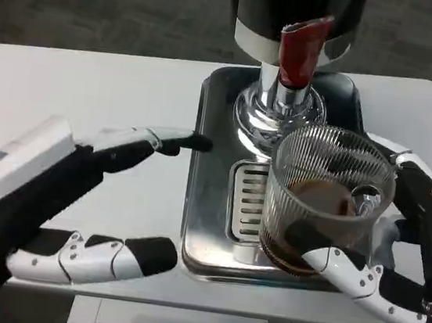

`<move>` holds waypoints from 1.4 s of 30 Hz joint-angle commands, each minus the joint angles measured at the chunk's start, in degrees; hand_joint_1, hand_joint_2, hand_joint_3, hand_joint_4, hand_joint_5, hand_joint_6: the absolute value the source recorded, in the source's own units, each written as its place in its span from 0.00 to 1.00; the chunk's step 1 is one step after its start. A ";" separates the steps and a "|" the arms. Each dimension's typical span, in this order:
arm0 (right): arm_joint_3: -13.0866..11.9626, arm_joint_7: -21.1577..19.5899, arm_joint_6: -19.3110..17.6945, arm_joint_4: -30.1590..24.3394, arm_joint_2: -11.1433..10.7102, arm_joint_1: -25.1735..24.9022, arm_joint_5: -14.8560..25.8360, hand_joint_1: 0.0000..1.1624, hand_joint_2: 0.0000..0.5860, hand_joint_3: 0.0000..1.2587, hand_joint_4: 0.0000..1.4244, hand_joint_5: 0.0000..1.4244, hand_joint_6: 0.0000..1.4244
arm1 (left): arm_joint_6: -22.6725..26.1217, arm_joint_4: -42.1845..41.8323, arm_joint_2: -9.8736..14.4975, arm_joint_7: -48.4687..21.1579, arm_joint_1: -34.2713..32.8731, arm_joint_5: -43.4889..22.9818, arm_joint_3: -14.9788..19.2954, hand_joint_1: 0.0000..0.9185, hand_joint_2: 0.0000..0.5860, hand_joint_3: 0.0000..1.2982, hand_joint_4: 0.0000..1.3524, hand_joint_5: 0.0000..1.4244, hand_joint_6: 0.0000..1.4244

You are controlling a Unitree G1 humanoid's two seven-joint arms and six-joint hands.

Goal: Grasp the cup under the faucet to collect the drink, then remove the cup.

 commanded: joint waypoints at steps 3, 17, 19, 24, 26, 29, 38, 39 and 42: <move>-0.18 2.02 0.01 -4.08 -0.19 0.93 2.25 0.72 0.33 0.85 0.88 1.00 1.00 | -0.17 -5.06 0.38 -0.93 4.38 -0.89 2.98 0.02 0.12 0.16 0.10 0.12 0.14; 0.24 5.96 1.87 -6.05 -1.03 -0.16 3.13 0.72 0.35 0.85 0.89 1.00 1.00 | -1.96 -11.73 -0.89 -0.77 12.38 1.85 10.65 0.00 0.09 0.09 0.00 0.04 0.07; 0.33 6.30 2.05 -6.24 -1.21 -0.19 3.07 0.72 0.36 0.85 0.89 1.00 1.00 | -2.73 -12.12 -1.01 -0.93 13.62 1.97 11.73 0.00 0.09 0.09 0.00 0.03 0.07; 0.57 6.90 2.66 -6.98 -1.55 0.35 2.77 0.72 0.36 0.85 0.89 1.00 1.00 | -3.72 -12.54 -0.88 -1.41 15.73 1.59 13.65 0.00 0.09 0.08 0.00 0.01 0.05; 0.75 6.95 2.81 -7.27 -1.63 0.62 2.63 0.72 0.36 0.85 0.89 1.00 1.00 | -3.87 -12.86 -0.85 -1.54 16.11 1.43 14.21 0.00 0.09 0.07 0.00 0.01 0.05; 1.16 7.04 3.21 -7.79 -1.64 1.16 2.30 0.72 0.36 0.86 0.89 1.00 1.00 | -3.64 -13.61 -0.49 -1.88 16.60 1.38 14.82 0.00 0.10 0.06 0.00 0.00 0.04; 2.05 7.54 4.32 -8.66 -1.98 2.01 2.21 0.72 0.36 0.86 0.89 1.00 1.00 | -3.19 -15.11 -0.62 -3.23 18.33 0.73 17.08 0.00 0.11 0.06 0.00 0.00 0.04; 2.04 7.62 4.40 -8.77 -2.07 2.14 2.20 0.72 0.36 0.86 0.89 1.00 1.00 | -3.22 -15.23 -0.66 -3.31 18.54 0.61 17.29 0.00 0.11 0.06 0.00 0.00 0.04; 1.53 7.57 4.55 -8.82 -2.23 2.11 2.07 0.72 0.36 0.86 0.90 1.00 1.00 | -3.22 -15.49 -0.74 -3.45 18.95 0.37 17.70 0.00 0.11 0.06 0.00 0.00 0.04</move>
